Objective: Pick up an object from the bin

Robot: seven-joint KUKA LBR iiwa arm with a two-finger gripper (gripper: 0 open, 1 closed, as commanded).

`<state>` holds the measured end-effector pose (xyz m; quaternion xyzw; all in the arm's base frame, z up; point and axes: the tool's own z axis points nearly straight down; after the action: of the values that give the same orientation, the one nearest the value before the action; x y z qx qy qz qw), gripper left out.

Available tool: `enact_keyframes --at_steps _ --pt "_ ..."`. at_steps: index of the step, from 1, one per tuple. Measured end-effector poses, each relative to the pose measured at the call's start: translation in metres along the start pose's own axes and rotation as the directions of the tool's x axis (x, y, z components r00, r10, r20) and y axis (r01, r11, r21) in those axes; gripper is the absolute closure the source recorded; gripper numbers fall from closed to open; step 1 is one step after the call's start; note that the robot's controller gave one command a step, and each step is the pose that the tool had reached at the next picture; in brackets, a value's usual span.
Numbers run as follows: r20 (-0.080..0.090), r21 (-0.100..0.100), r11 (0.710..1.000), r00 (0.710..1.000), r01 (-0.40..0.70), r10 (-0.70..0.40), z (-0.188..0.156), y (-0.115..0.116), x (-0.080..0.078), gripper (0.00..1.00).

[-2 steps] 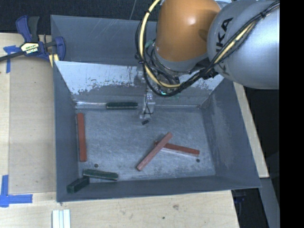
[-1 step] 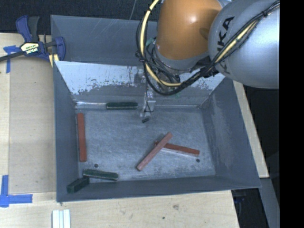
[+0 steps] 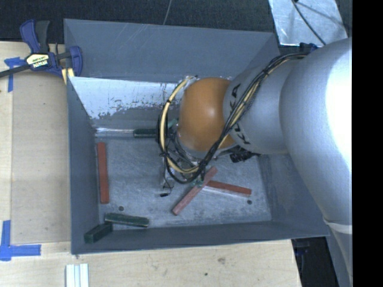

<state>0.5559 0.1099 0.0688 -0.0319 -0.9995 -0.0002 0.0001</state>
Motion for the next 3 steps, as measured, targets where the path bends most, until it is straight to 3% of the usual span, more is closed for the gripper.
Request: enact_keyframes --at_steps 3 --pt "0.003 -0.001 1.000 1.000 -0.003 0.003 -0.0016 0.0000 -0.0011 1.00"
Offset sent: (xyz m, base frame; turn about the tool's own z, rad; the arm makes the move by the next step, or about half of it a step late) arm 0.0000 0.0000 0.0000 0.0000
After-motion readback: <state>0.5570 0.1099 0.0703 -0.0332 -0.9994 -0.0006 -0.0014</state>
